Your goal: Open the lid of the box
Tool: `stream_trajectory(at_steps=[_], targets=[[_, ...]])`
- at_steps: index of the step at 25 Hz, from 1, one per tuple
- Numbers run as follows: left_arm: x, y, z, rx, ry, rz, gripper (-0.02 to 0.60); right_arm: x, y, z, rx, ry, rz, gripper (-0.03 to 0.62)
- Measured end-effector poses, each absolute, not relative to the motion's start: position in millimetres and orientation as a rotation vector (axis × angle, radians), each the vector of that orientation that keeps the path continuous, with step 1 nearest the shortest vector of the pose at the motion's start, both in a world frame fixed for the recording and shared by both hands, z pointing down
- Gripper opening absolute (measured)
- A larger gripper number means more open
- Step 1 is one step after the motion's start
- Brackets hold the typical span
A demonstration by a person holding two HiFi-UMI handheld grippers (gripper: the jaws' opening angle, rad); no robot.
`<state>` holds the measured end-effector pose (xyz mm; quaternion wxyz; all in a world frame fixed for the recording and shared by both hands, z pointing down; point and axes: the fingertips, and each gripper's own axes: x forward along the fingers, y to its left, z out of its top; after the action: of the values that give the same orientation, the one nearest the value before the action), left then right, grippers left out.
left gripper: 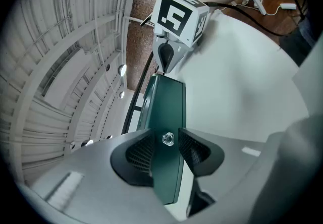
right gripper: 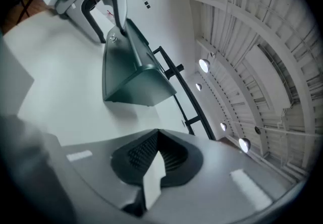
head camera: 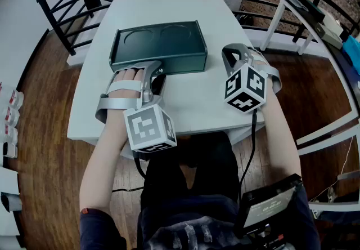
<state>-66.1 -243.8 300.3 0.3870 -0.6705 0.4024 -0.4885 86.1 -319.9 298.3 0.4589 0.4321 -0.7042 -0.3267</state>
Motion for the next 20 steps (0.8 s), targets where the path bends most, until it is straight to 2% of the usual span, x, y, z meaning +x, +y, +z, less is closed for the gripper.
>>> stream_trajectory(at_steps=[1, 2, 20], targets=[[-66, -245, 300, -1.700, 1.030, -1.251, 0.154, 87, -320, 298, 1.066, -1.732, -0.805, 0.005], [-67, -246, 300, -1.693, 1.034, -1.259, 0.106, 87, -321, 297, 1.067, -1.731, -0.805, 0.005], [-67, -234, 302, -1.702, 1.072, -1.309, 0.083, 88, -322, 297, 1.067, -1.728, -0.805, 0.005]])
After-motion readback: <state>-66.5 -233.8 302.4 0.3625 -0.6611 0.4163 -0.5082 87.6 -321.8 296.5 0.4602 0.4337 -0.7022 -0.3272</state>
